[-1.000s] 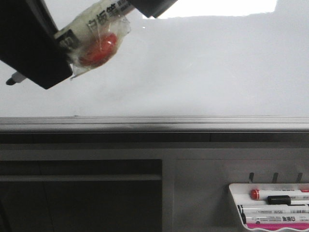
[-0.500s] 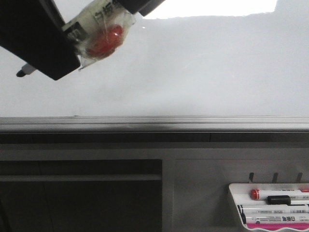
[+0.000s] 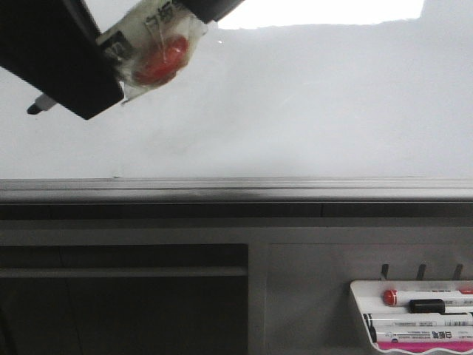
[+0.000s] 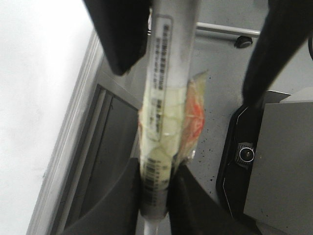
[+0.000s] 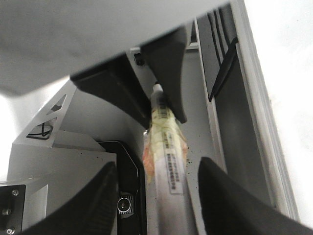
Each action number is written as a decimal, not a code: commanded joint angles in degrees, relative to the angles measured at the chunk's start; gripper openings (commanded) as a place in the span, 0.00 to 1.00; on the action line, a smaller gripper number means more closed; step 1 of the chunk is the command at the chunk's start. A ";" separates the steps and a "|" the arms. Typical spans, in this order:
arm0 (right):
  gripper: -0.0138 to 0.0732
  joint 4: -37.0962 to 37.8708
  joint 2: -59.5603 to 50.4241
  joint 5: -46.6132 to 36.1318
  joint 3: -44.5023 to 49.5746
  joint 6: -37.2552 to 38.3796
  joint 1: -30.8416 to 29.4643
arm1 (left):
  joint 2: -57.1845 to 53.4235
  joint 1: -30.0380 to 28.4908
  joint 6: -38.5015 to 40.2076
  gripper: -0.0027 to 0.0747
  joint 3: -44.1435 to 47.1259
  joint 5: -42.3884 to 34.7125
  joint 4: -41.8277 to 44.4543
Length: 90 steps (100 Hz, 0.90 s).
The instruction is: Write number 2 on whiteboard
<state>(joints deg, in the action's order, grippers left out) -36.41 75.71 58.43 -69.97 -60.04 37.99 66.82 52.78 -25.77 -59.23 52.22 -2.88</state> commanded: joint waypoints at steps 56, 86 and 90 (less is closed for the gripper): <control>0.44 -2.71 -1.30 -1.76 -1.86 -0.86 0.02 | -1.44 0.36 0.06 0.01 -1.94 -4.23 -0.01; 0.09 -2.71 -1.30 -1.65 -1.86 -0.86 0.02 | -1.44 0.36 0.06 0.01 -1.94 -4.23 -0.01; 0.09 -2.71 -1.30 -1.65 -1.86 -0.86 0.02 | -1.44 0.36 0.06 0.01 -1.94 -4.23 -0.01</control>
<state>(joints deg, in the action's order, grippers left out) -36.16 75.71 57.71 -69.97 -60.29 37.99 66.82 52.81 -26.59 -59.23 51.47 -2.44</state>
